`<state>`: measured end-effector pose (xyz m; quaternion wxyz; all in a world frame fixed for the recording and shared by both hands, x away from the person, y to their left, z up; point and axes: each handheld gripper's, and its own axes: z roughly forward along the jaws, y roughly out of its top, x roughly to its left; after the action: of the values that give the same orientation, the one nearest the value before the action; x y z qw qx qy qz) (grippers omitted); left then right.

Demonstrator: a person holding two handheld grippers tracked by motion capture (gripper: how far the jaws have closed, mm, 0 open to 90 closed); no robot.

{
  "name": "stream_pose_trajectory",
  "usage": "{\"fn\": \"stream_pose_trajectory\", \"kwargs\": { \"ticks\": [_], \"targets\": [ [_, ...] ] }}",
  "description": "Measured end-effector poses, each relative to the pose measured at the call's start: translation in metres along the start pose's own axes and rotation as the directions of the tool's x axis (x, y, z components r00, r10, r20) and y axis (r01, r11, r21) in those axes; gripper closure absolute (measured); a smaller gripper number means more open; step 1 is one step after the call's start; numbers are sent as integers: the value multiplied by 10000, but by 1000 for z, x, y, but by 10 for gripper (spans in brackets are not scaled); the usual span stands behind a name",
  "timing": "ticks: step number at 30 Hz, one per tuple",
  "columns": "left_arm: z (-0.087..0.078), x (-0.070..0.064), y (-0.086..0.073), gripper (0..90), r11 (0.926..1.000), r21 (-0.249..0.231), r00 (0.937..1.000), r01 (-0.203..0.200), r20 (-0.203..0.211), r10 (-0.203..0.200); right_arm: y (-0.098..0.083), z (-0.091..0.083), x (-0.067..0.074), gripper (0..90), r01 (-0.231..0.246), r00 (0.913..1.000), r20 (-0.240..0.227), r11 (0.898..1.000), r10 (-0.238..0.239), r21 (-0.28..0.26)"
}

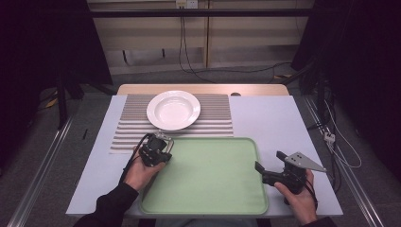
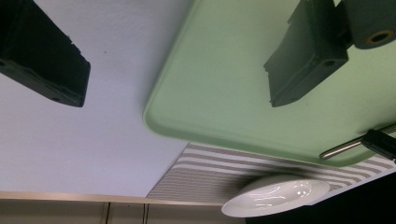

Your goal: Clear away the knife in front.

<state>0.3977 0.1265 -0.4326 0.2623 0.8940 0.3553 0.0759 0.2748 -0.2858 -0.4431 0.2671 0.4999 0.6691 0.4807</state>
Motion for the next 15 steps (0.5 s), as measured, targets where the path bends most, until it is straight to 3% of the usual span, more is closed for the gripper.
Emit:
{"fn": "stream_pose_trajectory", "kwargs": {
  "ticks": [7, 15],
  "targets": [
    [-7, 10, -11, 900, 9995, -14, 9993, 323, -163, -323, 0, 0, 0, 55, 0, 10000, 10, 10000, 0, 2],
    [-14, 19, -22, 900, 9975, -156, 9976, 688, 88, -687, 0, 0, 0, 55, -8, 10000, 27, 10000, 8, 9]
  ]
}}
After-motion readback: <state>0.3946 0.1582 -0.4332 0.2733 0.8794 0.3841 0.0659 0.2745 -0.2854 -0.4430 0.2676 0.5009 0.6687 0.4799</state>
